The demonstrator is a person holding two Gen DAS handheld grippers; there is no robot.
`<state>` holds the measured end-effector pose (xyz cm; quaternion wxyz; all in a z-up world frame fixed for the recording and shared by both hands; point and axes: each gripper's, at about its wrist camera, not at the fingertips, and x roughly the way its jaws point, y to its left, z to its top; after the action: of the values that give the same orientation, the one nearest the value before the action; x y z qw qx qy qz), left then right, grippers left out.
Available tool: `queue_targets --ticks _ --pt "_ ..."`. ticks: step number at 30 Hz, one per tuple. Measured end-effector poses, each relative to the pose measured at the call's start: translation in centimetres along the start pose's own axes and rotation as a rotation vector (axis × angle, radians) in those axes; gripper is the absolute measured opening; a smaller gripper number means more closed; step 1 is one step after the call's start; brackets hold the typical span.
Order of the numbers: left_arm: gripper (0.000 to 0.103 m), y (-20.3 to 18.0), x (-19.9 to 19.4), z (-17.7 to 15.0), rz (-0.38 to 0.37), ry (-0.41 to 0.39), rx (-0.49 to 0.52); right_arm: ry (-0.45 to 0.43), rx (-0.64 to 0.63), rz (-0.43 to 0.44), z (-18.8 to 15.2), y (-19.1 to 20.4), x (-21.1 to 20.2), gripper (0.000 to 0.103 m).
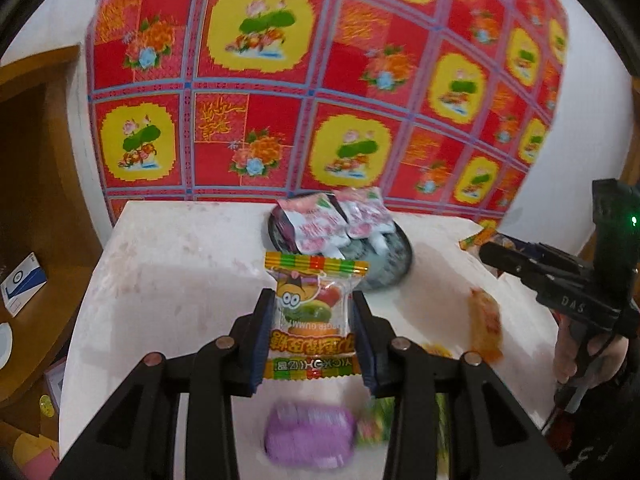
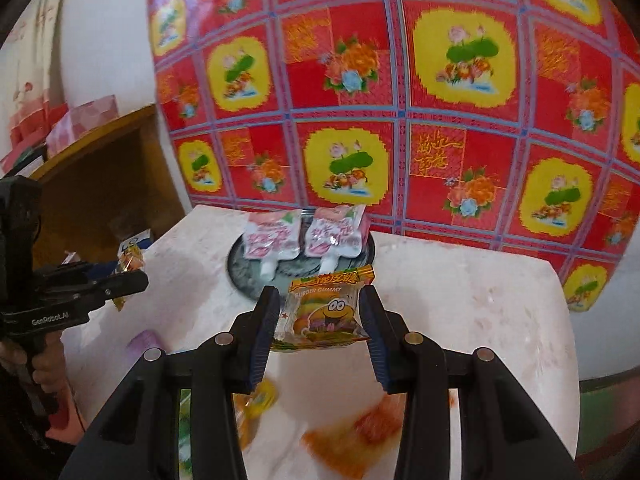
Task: Organize snacks
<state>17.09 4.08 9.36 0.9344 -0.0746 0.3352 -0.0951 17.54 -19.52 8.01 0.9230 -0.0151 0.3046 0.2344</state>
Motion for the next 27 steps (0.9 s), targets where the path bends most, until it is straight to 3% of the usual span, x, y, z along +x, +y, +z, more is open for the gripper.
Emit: queue_targets --ticks 4,7,9,11,17,27 --pt "0.038 1.2 4.4 1.8 0.028 0.038 -0.048 0.044 -0.058 -0.031 1.4 -0.7 4.5 0.043" --pt "0.038 2.0 6.8 2.4 -0.003 0.043 -0.099 0.127 -0.084 -0.018 2.0 -0.8 8.2 0.042" --pt "0.038 2.2 7.6 2.4 -0.021 0.048 -0.103 0.144 -0.110 -0.061 2.1 -0.5 9.9 0.042" --pt "0.038 2.2 7.9 2.3 -0.046 0.059 -0.105 0.139 -0.127 -0.068 2.1 -0.3 10.7 0.042" --pt "0.038 1.9 8.9 2.1 -0.031 0.084 -0.120 0.125 -0.176 -0.091 1.9 0.7 11.3 0.042" --pt "0.038 2.0 10.1 1.9 -0.011 0.167 -0.133 0.204 -0.126 -0.138 1.9 -0.3 12.5 0.043"
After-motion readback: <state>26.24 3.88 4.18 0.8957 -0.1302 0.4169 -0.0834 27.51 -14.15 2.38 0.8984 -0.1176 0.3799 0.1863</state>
